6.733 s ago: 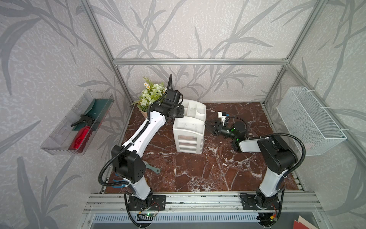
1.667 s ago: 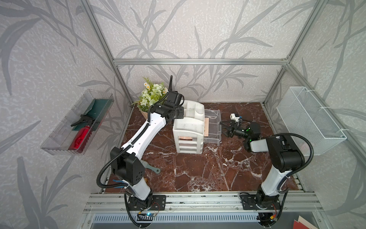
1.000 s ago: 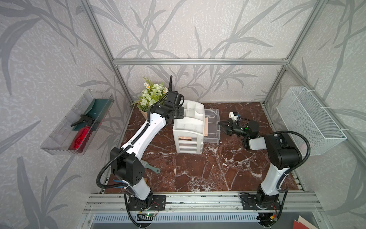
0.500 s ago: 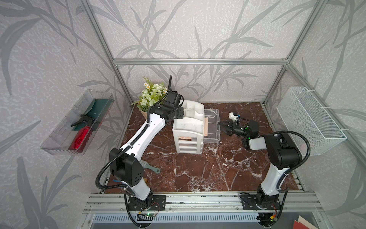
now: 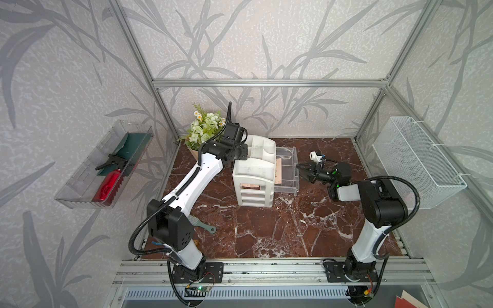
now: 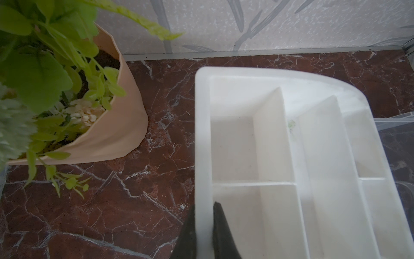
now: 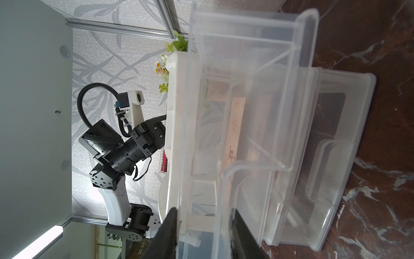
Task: Take the postcards out of the drawer
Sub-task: Open the drawer in the storage box.
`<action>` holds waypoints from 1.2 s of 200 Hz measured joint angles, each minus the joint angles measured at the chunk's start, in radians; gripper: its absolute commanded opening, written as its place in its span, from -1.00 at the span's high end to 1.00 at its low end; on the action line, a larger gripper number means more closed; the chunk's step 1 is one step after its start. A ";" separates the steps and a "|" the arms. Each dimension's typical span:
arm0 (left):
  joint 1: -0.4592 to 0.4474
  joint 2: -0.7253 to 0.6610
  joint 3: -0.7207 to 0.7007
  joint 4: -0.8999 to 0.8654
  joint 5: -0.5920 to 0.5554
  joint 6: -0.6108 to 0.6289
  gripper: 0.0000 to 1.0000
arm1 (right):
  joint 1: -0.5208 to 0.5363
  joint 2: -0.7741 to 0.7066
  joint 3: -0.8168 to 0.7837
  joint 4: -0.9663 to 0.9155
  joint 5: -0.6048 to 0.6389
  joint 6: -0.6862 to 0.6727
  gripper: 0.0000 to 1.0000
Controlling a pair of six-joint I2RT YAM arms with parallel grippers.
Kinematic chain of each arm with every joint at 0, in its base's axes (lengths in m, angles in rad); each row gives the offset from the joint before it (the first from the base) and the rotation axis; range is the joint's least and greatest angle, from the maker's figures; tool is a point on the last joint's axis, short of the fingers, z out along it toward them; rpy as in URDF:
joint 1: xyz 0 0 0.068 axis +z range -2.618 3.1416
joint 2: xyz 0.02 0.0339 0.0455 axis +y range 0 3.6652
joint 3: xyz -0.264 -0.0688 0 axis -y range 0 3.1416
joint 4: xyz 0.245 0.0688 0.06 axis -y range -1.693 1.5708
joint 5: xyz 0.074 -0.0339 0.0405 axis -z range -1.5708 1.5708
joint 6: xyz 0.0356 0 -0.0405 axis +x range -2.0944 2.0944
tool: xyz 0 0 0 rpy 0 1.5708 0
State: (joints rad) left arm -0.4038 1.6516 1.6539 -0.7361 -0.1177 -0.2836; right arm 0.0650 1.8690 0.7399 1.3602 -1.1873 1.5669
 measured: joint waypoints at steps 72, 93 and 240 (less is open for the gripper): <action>0.000 0.000 0.000 0.000 -0.016 -0.008 1.00 | -0.035 0.000 -0.003 0.001 -0.030 0.005 0.29; 0.001 0.000 0.000 -0.001 -0.016 -0.012 1.00 | -0.044 -0.001 -0.008 0.002 -0.036 0.001 0.20; 0.014 0.005 0.009 -0.012 -0.005 -0.009 1.00 | -0.109 0.050 0.080 0.005 -0.051 -0.031 -0.06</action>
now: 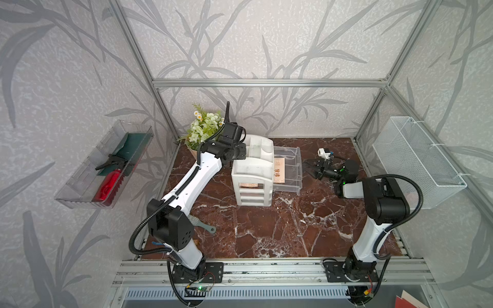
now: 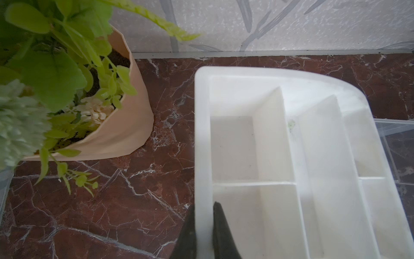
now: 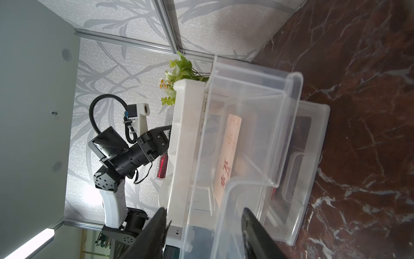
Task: Take the postcards out of the drawer
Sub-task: Open the drawer in the storage box, then pick up the postcard from the drawer.
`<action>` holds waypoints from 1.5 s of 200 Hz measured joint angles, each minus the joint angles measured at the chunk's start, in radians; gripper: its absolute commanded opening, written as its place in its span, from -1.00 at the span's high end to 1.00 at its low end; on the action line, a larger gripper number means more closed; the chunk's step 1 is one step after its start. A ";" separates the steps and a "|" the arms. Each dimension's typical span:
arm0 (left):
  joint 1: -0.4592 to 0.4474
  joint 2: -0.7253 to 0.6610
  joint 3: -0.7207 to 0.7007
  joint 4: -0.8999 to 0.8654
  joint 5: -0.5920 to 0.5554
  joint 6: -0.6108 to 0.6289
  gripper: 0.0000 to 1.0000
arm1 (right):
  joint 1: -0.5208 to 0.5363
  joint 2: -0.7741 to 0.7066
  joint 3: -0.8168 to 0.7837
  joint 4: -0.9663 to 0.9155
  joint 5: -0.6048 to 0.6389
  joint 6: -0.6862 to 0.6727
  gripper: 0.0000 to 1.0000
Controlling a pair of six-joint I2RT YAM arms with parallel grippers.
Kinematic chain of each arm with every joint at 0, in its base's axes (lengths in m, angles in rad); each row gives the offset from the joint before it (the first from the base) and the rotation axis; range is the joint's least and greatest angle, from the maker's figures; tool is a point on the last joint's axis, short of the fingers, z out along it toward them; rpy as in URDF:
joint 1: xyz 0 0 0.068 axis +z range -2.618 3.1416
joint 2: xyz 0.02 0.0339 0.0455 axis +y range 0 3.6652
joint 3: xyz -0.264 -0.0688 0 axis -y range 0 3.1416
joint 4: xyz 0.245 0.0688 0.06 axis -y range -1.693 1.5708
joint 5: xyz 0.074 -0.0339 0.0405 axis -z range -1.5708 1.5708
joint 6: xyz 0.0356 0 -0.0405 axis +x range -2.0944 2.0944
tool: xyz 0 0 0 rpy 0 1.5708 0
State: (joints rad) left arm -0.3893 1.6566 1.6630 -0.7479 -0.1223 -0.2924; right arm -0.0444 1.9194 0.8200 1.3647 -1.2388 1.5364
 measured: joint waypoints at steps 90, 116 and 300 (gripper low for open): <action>0.001 0.000 0.000 0.000 0.002 0.000 1.00 | -0.014 0.106 0.188 -0.106 0.031 -0.068 -0.07; 0.002 0.000 0.000 0.001 0.004 0.000 1.00 | -0.014 0.100 0.287 -0.382 0.085 -0.264 -0.11; 0.006 -0.018 -0.039 0.055 0.027 0.002 1.00 | 0.444 -0.335 0.968 -2.144 0.935 -1.141 -0.01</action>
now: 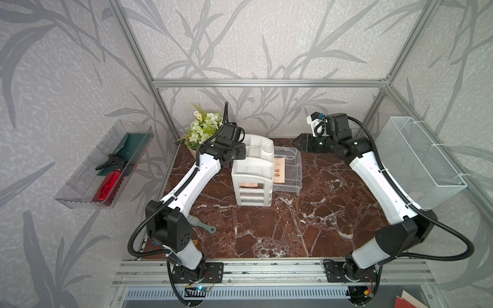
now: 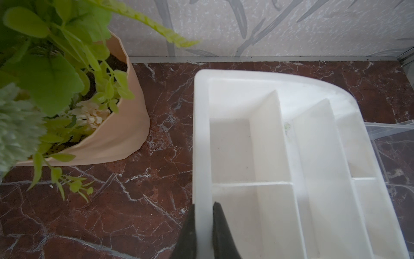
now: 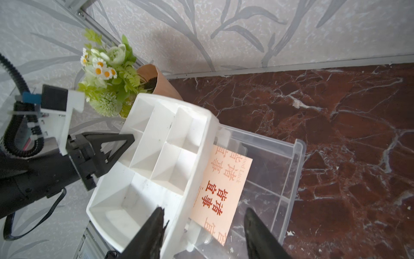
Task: Take the postcards out of the drawer
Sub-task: Pick up the postcard from the drawer.
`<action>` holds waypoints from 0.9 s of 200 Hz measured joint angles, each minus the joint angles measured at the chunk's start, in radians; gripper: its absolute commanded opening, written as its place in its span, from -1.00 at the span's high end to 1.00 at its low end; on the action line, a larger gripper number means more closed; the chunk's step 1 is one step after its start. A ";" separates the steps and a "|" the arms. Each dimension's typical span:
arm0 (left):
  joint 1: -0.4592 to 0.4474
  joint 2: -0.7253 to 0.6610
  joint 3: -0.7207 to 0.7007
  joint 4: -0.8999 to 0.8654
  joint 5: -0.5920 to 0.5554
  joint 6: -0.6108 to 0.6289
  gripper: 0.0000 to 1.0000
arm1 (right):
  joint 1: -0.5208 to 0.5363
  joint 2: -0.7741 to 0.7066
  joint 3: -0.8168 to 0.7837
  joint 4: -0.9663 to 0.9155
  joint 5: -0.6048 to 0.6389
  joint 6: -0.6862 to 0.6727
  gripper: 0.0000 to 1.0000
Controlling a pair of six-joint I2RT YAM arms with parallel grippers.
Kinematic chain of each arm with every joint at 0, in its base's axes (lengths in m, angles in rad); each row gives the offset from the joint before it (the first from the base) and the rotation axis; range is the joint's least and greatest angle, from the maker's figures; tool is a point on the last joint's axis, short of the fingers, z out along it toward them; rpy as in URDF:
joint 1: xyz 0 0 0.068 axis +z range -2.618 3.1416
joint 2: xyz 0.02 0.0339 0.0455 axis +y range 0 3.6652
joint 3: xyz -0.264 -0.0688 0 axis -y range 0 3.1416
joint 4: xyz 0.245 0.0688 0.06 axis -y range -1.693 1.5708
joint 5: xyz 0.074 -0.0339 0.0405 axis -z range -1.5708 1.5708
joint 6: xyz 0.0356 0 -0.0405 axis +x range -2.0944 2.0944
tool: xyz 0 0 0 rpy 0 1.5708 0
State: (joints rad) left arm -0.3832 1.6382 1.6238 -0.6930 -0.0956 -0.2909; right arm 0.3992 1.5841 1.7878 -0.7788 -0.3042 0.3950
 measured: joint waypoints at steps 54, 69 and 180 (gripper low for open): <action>0.000 -0.019 -0.031 0.032 0.015 0.000 1.00 | 0.100 0.083 0.012 -0.180 0.117 0.009 0.19; 0.000 -0.021 -0.035 0.037 0.016 0.000 1.00 | 0.107 0.119 0.009 -0.196 0.132 0.015 0.21; 0.000 -0.023 -0.038 0.041 0.019 0.000 1.00 | 0.111 0.306 -0.002 -0.181 0.100 0.047 0.19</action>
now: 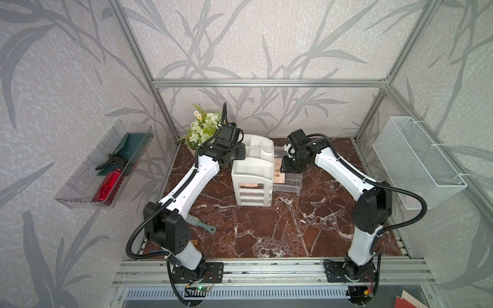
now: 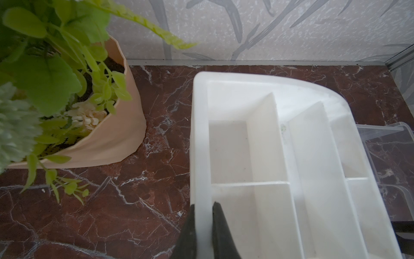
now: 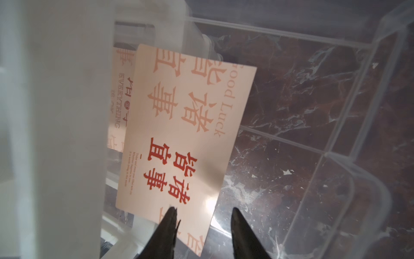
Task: Take the postcards out of the drawer
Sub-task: Pick up the postcard from the drawer.
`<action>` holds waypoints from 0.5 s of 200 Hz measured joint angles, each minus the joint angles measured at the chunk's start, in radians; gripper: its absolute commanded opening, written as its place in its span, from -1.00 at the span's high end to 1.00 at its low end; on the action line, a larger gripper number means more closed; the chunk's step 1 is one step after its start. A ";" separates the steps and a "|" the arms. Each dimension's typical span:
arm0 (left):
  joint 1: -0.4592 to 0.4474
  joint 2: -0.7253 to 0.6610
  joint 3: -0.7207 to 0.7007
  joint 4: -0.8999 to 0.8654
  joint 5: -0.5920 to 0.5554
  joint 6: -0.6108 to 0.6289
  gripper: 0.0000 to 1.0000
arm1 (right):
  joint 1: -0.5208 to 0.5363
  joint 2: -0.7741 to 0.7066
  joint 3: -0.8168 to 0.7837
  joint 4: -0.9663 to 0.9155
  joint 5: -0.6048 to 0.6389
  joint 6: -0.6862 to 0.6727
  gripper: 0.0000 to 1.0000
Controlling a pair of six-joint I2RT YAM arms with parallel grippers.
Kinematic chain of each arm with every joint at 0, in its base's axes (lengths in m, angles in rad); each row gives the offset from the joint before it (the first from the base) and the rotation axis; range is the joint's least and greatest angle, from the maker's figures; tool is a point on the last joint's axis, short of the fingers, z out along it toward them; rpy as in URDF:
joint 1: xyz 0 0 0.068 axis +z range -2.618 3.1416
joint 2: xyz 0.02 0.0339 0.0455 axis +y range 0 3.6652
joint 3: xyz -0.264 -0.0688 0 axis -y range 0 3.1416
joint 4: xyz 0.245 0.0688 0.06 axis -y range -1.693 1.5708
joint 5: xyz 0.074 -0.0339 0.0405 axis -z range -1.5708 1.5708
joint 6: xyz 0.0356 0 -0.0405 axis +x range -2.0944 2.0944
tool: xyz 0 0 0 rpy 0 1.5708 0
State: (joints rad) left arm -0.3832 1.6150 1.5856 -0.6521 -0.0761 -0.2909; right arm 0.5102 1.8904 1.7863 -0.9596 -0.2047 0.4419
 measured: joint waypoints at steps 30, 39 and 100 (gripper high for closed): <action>0.001 -0.002 -0.005 0.006 0.006 -0.001 1.00 | 0.000 0.019 0.002 0.006 -0.007 0.006 0.18; 0.001 -0.002 -0.005 0.007 0.007 -0.001 1.00 | 0.000 0.026 0.003 0.006 -0.008 0.008 0.18; 0.002 -0.004 -0.010 0.016 0.011 -0.001 1.00 | 0.000 0.063 0.038 0.006 -0.039 0.014 0.19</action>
State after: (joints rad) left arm -0.3809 1.6108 1.5753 -0.6365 -0.0650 -0.2920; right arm 0.5098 1.9537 1.8240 -0.9535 -0.2436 0.4557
